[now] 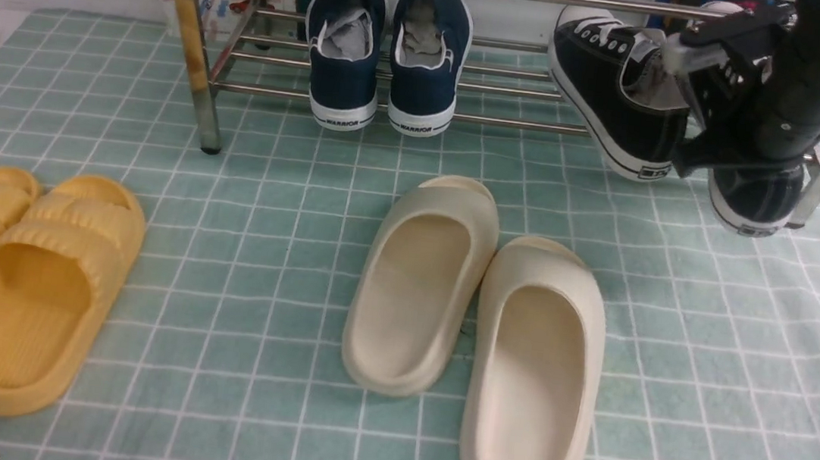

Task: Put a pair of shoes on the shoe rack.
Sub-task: Use the right arm to put a shoe into the shoe rack

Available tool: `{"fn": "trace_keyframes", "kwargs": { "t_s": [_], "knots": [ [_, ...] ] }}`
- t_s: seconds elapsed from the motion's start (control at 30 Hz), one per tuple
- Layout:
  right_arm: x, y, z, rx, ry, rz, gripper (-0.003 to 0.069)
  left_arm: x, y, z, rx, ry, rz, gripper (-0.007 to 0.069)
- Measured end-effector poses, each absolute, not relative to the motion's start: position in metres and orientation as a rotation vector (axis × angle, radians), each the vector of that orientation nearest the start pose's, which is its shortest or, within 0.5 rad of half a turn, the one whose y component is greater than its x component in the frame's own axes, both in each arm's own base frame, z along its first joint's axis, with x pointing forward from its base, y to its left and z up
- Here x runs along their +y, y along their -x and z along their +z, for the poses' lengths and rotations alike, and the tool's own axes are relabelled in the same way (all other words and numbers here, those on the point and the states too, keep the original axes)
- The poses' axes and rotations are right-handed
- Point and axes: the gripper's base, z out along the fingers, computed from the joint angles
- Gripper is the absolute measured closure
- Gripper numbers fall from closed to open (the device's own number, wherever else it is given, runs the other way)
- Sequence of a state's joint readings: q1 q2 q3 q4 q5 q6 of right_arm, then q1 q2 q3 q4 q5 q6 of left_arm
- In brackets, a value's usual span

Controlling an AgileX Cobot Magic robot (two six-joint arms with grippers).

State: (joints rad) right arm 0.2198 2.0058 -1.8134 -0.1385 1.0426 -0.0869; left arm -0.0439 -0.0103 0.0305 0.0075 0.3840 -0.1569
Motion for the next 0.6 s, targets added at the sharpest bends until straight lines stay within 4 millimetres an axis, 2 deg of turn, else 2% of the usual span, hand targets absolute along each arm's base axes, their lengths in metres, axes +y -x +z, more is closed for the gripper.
{"fn": "trace_keyframes", "kwargs": {
  "t_s": [0.17,0.37,0.6],
  "knots": [
    [0.095,-0.455,0.268,2.687,0.536,-0.077,0.0636,-0.002,-0.052,0.169,1.887,0.102,-0.130,0.0386],
    [0.099,-0.460,0.274,2.695,0.573,-0.019,0.0636,-0.002,-0.052,0.169,1.887,0.102,-0.130,0.0386],
    [0.097,-0.464,0.279,2.668,0.596,-0.028,0.0636,-0.002,-0.052,0.169,1.887,0.102,-0.130,0.0386]
  ]
}}
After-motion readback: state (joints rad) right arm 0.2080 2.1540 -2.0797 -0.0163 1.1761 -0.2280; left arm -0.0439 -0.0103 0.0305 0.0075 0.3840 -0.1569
